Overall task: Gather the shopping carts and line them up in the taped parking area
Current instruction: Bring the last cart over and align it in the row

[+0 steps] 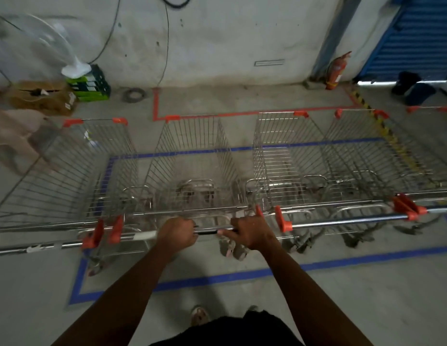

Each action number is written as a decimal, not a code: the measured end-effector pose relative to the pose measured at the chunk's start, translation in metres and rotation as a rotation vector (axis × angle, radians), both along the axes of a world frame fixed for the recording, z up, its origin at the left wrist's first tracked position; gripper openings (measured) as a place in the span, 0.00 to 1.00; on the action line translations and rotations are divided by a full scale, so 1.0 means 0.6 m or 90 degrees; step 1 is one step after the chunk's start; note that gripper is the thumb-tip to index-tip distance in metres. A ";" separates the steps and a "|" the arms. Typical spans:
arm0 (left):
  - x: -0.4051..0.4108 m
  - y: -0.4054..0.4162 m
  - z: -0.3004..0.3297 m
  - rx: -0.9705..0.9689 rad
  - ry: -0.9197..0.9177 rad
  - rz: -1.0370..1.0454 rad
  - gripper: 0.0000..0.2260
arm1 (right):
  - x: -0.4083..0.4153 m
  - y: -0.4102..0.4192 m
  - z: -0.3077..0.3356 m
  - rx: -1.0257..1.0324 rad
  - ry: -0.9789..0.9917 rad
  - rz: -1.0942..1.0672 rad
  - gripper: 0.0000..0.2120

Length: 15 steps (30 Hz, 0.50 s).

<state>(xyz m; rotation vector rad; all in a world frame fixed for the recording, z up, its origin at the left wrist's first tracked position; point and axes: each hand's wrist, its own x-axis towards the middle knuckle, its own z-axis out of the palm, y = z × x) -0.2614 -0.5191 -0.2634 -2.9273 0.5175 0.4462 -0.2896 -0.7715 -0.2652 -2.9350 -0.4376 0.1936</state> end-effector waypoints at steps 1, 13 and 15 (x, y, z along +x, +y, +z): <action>0.000 -0.009 -0.001 -0.008 -0.004 0.001 0.15 | 0.003 -0.005 0.000 -0.014 -0.013 -0.003 0.34; -0.013 -0.065 -0.023 -0.054 -0.016 0.018 0.12 | -0.022 -0.054 0.022 -0.083 -0.057 -0.035 0.35; -0.016 -0.067 -0.024 -0.053 -0.010 0.025 0.12 | -0.022 -0.057 0.012 -0.074 -0.027 -0.045 0.36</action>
